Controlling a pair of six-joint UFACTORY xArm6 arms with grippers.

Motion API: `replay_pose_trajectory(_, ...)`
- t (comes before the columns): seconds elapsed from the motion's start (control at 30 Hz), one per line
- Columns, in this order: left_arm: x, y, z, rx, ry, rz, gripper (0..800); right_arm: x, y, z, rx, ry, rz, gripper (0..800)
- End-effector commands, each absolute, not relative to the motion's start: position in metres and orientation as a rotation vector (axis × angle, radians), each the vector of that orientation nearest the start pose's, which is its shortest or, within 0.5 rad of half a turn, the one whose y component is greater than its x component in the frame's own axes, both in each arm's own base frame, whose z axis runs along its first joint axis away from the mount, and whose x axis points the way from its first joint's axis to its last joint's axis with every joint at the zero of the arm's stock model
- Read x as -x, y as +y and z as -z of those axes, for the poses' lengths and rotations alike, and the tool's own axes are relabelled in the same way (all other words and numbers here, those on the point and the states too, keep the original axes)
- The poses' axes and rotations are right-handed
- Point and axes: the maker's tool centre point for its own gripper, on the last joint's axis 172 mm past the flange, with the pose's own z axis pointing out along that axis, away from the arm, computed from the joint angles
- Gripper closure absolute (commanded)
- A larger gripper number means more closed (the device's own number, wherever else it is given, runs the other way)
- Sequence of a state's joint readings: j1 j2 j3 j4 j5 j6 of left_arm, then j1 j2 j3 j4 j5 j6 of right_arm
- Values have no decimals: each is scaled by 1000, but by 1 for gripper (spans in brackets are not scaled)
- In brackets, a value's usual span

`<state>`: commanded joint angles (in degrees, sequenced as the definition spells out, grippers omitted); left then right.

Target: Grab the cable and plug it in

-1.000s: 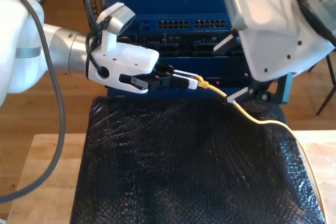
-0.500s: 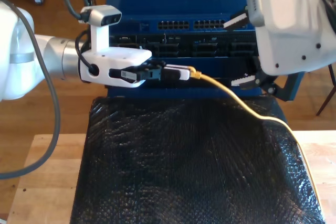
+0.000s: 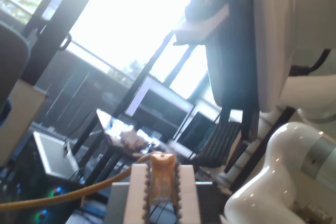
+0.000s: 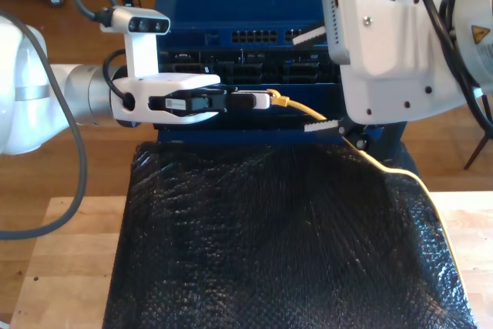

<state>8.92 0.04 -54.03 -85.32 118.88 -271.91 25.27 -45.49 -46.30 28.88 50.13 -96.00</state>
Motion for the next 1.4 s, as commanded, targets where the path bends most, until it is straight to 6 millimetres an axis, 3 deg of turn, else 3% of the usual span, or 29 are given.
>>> replay_pose_trajectory(0.43, -345, -215, -437, -1035, -743, -485, 798, -336, 251, -473, -1549, 2326, -1354, 4)
replay_pose_trajectory(0.6, -344, -215, -435, -1030, -736, -476, 798, -342, 256, -469, -1505, 2295, -1384, 3)
replay_pose_trajectory(1.13, -343, -208, -447, -991, -696, -462, 797, -329, 278, -468, -1332, 2301, -1453, 9)
replay_pose_trajectory(1.4, -347, -205, -447, -982, -665, -477, 797, -335, 275, -468, -1333, 2250, -1482, 135)
